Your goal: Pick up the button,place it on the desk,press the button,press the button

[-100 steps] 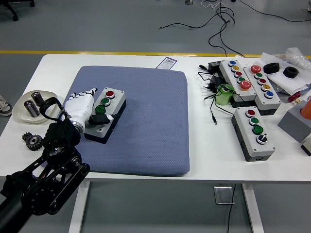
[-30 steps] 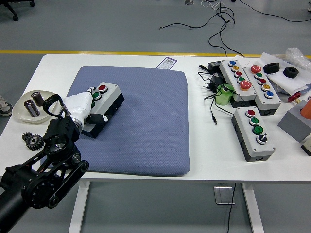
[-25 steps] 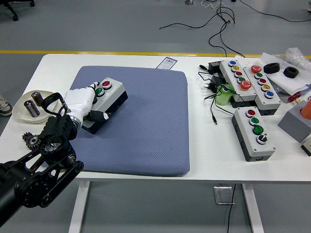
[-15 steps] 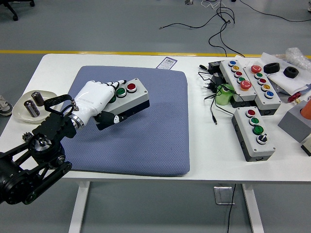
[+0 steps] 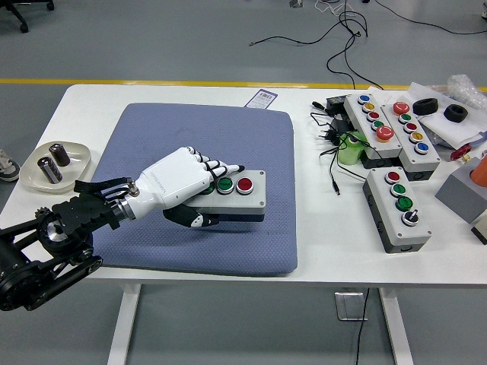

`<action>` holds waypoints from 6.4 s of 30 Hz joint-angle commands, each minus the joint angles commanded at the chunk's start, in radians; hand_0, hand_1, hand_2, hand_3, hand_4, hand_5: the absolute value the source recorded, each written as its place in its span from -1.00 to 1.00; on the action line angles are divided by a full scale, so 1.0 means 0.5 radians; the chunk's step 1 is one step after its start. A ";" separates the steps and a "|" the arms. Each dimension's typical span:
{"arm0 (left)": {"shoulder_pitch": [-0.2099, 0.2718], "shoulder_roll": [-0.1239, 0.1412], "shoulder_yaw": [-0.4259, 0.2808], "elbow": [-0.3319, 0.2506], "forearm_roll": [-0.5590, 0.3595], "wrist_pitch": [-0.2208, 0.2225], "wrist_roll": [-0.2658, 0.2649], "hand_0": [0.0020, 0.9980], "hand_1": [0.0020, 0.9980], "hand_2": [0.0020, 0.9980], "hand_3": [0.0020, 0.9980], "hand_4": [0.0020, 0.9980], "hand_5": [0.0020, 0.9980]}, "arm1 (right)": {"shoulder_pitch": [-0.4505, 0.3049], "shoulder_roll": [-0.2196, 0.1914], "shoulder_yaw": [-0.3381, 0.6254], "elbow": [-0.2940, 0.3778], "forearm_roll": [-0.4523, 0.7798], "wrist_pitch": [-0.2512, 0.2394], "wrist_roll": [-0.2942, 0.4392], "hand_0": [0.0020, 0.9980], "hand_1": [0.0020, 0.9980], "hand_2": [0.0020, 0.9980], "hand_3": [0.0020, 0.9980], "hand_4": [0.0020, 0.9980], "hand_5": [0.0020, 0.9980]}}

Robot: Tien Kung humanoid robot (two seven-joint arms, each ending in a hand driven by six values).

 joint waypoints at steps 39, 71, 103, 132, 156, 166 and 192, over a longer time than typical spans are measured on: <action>0.091 0.061 -0.327 -0.170 -0.018 -0.611 0.207 1.00 1.00 1.00 1.00 0.92 0.10 | 0.001 0.002 0.017 0.000 -0.023 0.003 -0.002 0.09 0.30 0.40 0.24 -0.41 -0.76; 0.438 0.114 -0.706 -1.000 -0.606 -0.889 1.244 -1.00 -1.00 -1.00 0.46 0.18 1.00 | -0.016 0.002 0.012 0.000 -0.019 0.004 -0.004 0.10 0.30 0.40 0.24 -0.41 -0.76; 0.408 0.129 -0.478 -0.932 -0.593 -1.171 1.339 -1.00 -1.00 -1.00 0.43 0.16 1.00 | 0.005 0.002 0.008 0.000 -0.002 0.003 -0.004 0.10 0.30 0.40 0.24 -0.41 -0.76; 0.384 -0.021 -0.377 -0.836 -0.603 -0.996 1.316 -1.00 -1.00 -1.00 0.42 0.16 1.00 | -0.009 0.002 -0.025 0.000 0.026 -0.001 -0.005 0.10 0.30 0.40 0.24 -0.41 -0.76; 0.358 -0.061 -1.311 -0.378 -1.536 -0.437 0.556 0.64 0.80 0.94 1.00 0.15 1.00 | -0.004 -0.004 -0.032 0.000 0.026 0.004 -0.005 0.10 0.30 0.40 0.24 -0.41 -0.76; 0.478 -0.056 -1.441 -0.249 -2.371 -0.632 0.523 0.64 0.79 0.92 0.96 0.19 1.00 | -0.001 0.002 -0.018 0.000 -0.002 0.004 -0.009 0.10 0.30 0.40 0.24 -0.41 -0.76; 0.495 -0.044 -1.407 -0.245 -2.978 -0.775 0.571 0.68 0.82 0.95 0.95 0.19 1.00 | 0.018 -0.001 -0.033 0.000 0.004 0.002 -0.018 0.11 0.30 0.40 0.23 -0.41 -0.76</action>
